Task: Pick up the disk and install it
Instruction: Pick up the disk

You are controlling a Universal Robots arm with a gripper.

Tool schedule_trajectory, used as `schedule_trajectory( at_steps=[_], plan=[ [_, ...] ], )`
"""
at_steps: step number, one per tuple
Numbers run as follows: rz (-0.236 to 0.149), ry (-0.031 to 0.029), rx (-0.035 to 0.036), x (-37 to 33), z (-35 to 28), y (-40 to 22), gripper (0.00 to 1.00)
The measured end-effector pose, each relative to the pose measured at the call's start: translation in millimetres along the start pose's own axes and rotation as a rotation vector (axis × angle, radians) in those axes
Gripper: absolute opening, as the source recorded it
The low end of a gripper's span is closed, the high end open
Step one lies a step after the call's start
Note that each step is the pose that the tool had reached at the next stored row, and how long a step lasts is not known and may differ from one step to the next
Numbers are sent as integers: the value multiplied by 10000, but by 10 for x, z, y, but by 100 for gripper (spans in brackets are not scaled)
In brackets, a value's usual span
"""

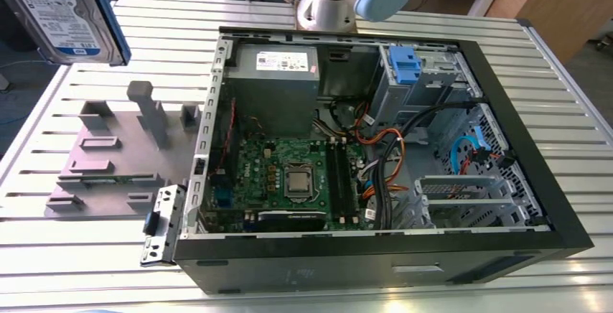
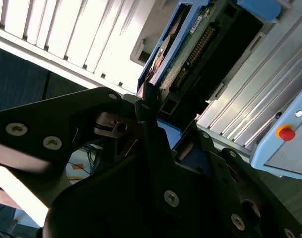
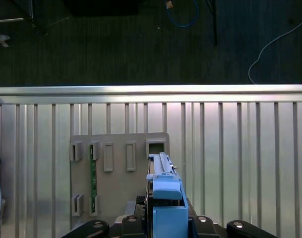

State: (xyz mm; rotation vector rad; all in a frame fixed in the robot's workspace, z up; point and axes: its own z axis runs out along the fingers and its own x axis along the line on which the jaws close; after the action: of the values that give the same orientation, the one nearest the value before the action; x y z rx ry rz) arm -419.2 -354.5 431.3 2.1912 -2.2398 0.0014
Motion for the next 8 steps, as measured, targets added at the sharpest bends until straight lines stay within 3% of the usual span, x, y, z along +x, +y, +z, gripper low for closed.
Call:
schedule_trajectory(
  at_steps=[8],
  plan=[
    [0, 0, 0, 0, -23, 0, 37]
  ],
)
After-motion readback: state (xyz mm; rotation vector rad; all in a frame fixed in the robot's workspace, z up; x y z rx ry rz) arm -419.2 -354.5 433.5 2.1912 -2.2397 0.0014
